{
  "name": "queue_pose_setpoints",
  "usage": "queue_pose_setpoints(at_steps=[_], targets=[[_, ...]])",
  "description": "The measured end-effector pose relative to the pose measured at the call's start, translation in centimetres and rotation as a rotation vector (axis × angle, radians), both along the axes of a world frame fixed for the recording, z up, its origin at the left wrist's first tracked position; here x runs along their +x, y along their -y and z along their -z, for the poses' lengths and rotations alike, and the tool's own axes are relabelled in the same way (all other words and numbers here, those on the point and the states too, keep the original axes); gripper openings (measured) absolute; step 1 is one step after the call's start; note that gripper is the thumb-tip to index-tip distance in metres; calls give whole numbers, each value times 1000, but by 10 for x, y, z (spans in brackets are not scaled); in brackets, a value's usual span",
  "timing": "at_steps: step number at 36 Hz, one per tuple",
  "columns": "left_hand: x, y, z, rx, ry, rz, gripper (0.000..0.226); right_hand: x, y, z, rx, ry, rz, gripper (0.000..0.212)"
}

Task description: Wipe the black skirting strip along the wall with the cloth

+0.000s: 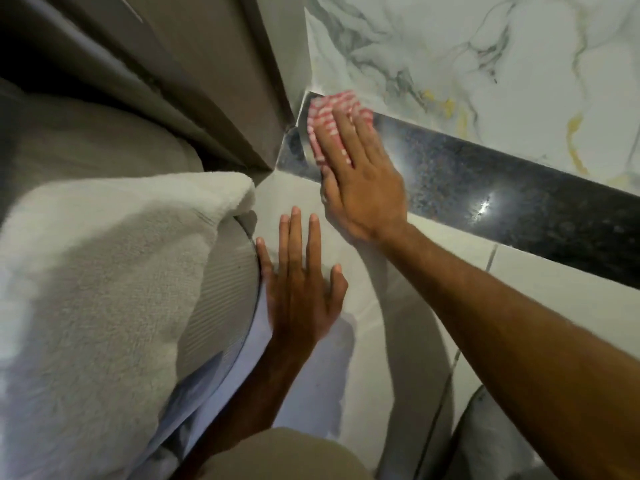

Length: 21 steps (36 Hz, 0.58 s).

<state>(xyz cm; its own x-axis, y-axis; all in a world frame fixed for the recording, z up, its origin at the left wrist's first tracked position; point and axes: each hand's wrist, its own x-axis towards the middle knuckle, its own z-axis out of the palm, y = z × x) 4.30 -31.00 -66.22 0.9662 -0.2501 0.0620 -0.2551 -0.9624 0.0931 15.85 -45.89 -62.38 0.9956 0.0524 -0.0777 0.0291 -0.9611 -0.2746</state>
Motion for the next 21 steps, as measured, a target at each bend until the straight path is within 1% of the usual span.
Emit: queue_pose_setpoints(at_steps=[3,5,8,11,13,14,16,19,20,21], targets=[[-1,-1,-1,22,-18,4,70,-42,14,0,-12,9,-132,65],[0,-1,-1,20,-26,5,70,-68,30,1,-22,17,-89,64],[-1,-1,-1,10,-34,8,71,-72,48,3,-29,76,158,63],[-1,-2,1,31,-50,18,73,-38,51,3,-51,116,439,64],[0,-2,1,26,-76,15,75,-12,44,4,-49,84,522,65],[1,-2,1,21,-89,11,75,-4,39,5,-40,69,512,66],[1,-2,0,23,-110,-1,75,-3,27,7,-12,59,386,66],[1,-1,-3,53,-122,4,76,-36,26,7,11,80,80,66],[1,-2,-4,62,-124,6,76,-52,30,8,16,95,24,65],[1,-2,-3,61,-126,8,76,-66,35,9,18,98,19,64]])
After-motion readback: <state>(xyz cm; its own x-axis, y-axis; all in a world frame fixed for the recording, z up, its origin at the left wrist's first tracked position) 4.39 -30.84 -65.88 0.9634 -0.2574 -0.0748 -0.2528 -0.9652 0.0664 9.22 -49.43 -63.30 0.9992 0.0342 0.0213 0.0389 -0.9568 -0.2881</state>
